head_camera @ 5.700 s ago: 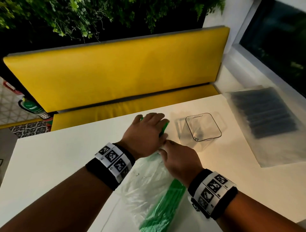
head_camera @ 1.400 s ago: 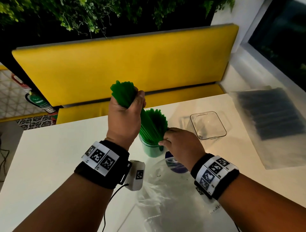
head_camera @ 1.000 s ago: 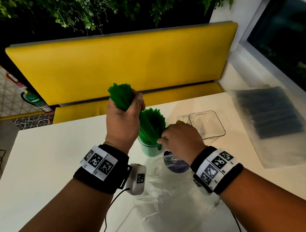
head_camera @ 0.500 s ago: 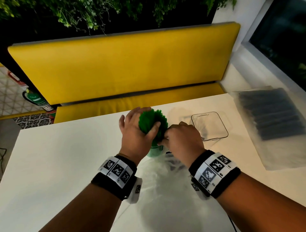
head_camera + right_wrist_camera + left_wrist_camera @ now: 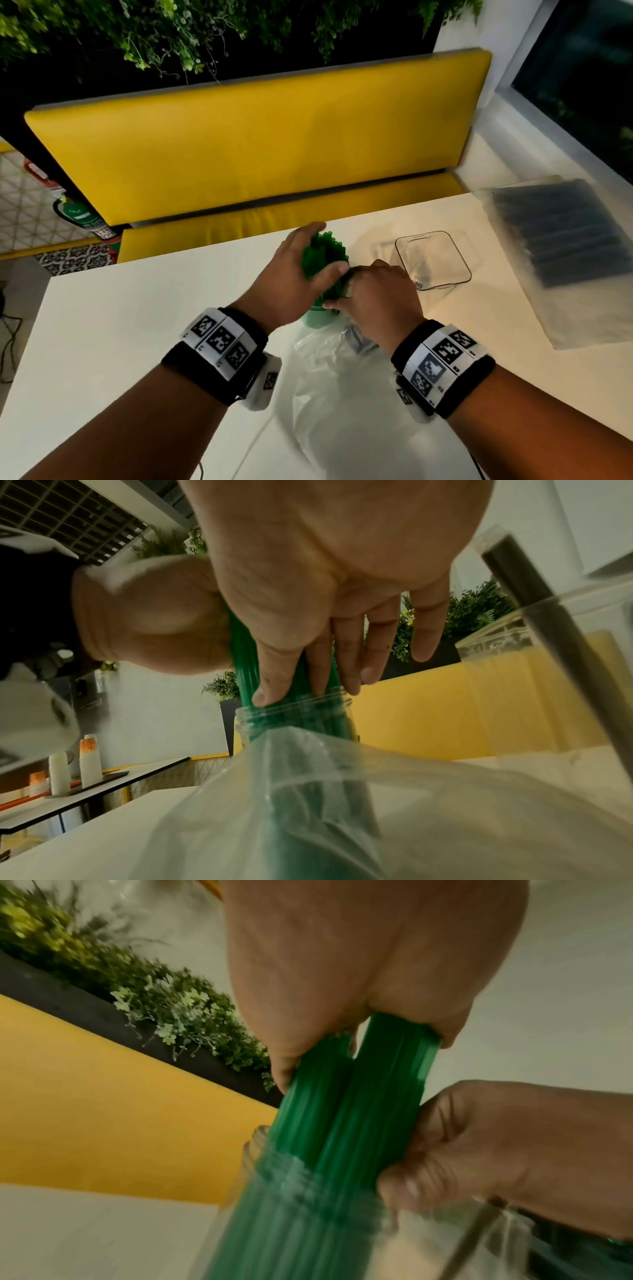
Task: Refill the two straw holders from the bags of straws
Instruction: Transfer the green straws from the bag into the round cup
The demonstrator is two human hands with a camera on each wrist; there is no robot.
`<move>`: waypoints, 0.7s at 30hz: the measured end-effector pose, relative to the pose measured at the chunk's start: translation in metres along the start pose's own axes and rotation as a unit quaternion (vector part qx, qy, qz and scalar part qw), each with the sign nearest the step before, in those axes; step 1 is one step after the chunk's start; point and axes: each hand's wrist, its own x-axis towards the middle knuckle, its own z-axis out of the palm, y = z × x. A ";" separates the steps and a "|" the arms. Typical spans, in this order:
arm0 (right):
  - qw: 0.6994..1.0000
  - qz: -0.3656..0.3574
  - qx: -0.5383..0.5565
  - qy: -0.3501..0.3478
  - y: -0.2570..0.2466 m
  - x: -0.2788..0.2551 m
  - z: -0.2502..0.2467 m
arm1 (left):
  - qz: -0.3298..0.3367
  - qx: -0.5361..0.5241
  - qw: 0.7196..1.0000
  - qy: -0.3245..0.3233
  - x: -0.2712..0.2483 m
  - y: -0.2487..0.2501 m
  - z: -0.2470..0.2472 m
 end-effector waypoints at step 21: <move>0.999 0.026 -0.024 -0.041 0.000 0.000 -0.004 | 0.156 0.319 0.933 -0.052 0.039 0.003 0.017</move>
